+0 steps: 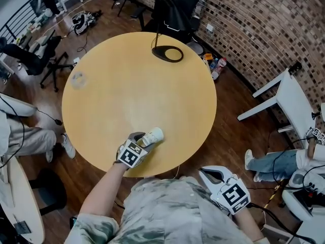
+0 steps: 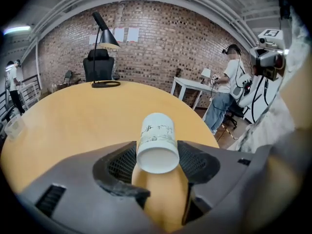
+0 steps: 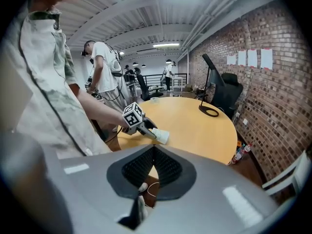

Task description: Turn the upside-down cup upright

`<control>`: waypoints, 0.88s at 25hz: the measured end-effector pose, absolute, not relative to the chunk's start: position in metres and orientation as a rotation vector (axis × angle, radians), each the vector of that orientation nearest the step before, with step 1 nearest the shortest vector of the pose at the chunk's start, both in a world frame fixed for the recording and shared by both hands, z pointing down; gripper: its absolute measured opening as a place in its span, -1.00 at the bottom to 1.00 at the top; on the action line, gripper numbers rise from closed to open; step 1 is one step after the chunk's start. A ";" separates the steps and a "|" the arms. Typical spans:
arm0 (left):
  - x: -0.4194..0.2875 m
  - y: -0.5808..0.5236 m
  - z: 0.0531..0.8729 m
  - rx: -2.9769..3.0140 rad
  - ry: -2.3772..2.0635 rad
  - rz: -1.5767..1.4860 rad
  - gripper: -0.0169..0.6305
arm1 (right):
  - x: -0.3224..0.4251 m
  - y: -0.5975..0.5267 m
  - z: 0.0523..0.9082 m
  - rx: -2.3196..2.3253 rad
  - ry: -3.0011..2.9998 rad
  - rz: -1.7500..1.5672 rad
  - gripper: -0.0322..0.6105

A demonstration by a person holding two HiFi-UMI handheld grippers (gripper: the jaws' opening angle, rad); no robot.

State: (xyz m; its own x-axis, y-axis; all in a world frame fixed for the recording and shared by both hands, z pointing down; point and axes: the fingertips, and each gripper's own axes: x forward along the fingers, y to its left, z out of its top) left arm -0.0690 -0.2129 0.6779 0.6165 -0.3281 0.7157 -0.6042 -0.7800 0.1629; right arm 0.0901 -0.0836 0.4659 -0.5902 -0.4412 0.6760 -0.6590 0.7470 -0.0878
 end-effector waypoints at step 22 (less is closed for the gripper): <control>-0.108 -0.202 0.718 2.442 -0.637 1.278 -0.11 | 0.065 -0.060 0.473 0.920 -2.249 0.493 -0.89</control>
State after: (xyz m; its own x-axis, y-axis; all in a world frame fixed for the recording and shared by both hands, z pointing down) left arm -0.1078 -0.2016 0.7179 0.5026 -0.2405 0.8304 -0.5187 -0.8523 0.0671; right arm 0.0649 -0.0603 0.4726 -0.5423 -0.4802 0.6895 -0.7244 0.6829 -0.0942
